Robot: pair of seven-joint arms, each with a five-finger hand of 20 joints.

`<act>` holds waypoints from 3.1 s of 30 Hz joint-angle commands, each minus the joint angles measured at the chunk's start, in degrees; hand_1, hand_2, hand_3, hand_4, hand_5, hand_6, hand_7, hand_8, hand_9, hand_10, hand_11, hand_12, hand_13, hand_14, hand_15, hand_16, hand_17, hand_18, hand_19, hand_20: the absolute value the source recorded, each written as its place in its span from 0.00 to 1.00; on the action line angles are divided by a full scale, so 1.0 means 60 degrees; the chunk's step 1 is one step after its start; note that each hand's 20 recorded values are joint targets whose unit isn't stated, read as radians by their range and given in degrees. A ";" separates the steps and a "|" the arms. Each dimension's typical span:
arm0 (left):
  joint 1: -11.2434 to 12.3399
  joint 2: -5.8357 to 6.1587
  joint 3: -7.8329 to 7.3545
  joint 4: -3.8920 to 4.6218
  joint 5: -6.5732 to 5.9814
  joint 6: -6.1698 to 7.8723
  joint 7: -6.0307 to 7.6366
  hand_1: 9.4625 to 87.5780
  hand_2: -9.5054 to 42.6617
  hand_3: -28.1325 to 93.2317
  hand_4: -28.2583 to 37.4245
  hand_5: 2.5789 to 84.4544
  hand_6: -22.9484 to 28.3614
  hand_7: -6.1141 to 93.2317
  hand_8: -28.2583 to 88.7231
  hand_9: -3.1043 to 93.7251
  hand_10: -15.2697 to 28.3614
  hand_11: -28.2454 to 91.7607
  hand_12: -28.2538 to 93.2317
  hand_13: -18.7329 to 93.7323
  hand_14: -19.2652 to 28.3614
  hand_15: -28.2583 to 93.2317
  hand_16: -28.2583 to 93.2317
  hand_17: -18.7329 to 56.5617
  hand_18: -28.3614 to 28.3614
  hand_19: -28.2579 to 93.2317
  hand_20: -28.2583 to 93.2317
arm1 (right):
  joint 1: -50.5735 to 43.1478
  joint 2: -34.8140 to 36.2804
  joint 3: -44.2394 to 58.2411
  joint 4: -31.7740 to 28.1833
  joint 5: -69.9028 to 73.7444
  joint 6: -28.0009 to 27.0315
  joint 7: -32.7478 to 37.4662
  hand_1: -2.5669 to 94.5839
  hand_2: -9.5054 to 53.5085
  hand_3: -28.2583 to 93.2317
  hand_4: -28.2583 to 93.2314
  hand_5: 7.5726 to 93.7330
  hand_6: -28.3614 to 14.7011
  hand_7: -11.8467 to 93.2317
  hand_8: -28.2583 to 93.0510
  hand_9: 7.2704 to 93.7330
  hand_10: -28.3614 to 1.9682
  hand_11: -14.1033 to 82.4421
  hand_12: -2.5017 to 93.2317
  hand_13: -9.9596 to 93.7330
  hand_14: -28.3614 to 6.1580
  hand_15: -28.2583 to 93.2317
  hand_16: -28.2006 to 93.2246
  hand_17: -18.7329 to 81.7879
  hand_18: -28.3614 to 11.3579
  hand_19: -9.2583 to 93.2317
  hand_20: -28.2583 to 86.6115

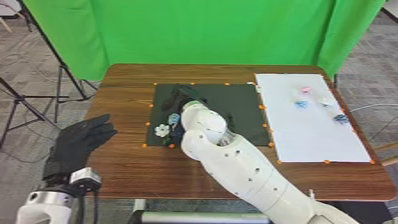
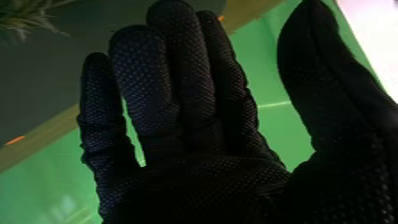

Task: Arrange flowers

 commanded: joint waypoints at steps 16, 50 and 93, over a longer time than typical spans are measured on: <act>0.1766 -0.0048 -0.0234 -0.0555 -0.0366 0.0713 0.0613 0.24 0.33 0.89 0.18 0.59 0.76 0.21 0.16 0.47 0.90 0.58 0.30 0.44 1.00 0.77 0.11 0.12 0.88 0.74 0.32 | -0.0271 0.6003 0.1568 -0.4363 0.2019 -0.2740 -0.1722 0.33 0.14 0.92 0.00 0.55 0.53 0.31 0.12 0.61 0.36 0.52 0.21 0.61 0.41 0.82 0.38 0.36 0.15 0.85 0.41; 0.1351 0.0398 0.0456 -0.0425 -0.0688 0.0856 0.0923 0.24 0.33 0.88 0.17 0.59 0.76 0.21 0.16 0.47 0.90 0.58 0.30 0.44 1.00 0.77 0.10 0.12 0.88 0.74 0.32 | -0.5161 0.7407 0.7017 -0.3362 0.1347 -0.0236 0.1629 0.31 0.15 0.88 0.02 0.47 0.54 0.25 0.14 0.68 0.26 0.46 0.20 0.71 0.40 0.84 0.39 0.45 0.01 0.92 0.38; 0.0824 0.0186 0.0653 -0.0172 -0.0426 0.0440 0.0873 0.24 0.33 0.89 0.18 0.59 0.77 0.21 0.16 0.47 0.90 0.58 0.30 0.44 1.00 0.77 0.11 0.12 0.88 0.74 0.32 | -0.3353 0.7001 0.4970 -0.1286 0.0343 -0.0723 0.2068 0.32 0.16 0.88 0.02 0.51 0.55 0.26 0.14 0.68 0.24 0.41 0.20 0.71 0.35 0.81 0.39 0.44 0.00 0.92 0.28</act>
